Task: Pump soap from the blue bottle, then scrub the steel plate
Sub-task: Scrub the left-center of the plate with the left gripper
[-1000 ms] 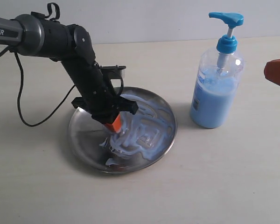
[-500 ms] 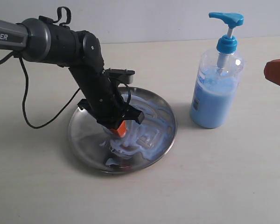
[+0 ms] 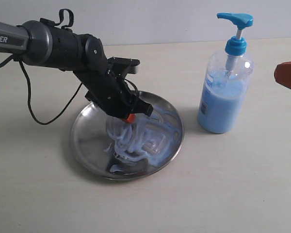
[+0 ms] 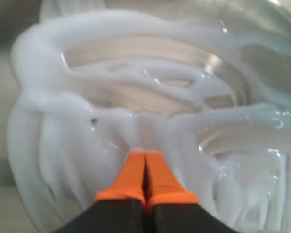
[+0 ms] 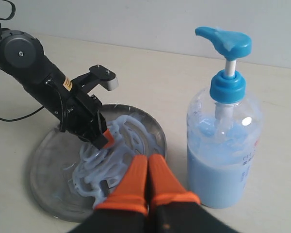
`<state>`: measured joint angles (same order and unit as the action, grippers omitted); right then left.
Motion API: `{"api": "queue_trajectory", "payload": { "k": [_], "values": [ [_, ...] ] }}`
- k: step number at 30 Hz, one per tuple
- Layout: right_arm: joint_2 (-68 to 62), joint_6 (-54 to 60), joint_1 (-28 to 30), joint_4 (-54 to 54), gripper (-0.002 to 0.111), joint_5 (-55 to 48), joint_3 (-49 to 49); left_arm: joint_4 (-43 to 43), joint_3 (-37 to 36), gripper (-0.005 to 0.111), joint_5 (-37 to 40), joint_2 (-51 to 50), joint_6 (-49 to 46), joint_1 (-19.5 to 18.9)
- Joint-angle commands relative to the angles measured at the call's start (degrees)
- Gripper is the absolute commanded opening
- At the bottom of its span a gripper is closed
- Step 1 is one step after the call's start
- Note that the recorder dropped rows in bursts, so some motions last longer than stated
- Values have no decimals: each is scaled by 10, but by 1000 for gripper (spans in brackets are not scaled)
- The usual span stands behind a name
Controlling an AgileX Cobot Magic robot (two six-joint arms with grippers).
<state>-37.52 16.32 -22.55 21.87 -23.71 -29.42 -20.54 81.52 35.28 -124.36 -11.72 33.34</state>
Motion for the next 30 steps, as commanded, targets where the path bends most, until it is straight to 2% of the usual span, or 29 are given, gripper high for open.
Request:
{"api": "queue_trajectory", "payload": {
  "k": [1, 13, 30],
  "values": [
    [2, 6, 0, 3, 0, 4, -1, 11, -2, 0, -46, -2, 2, -2],
    [2, 6, 0, 4, 0, 11, -1, 11, 20, 0, -30, -34, 1, -4],
    [2, 6, 0, 4, 0, 7, -1, 22, 20, 0, 174, -14, -15, -4]
  ]
}}
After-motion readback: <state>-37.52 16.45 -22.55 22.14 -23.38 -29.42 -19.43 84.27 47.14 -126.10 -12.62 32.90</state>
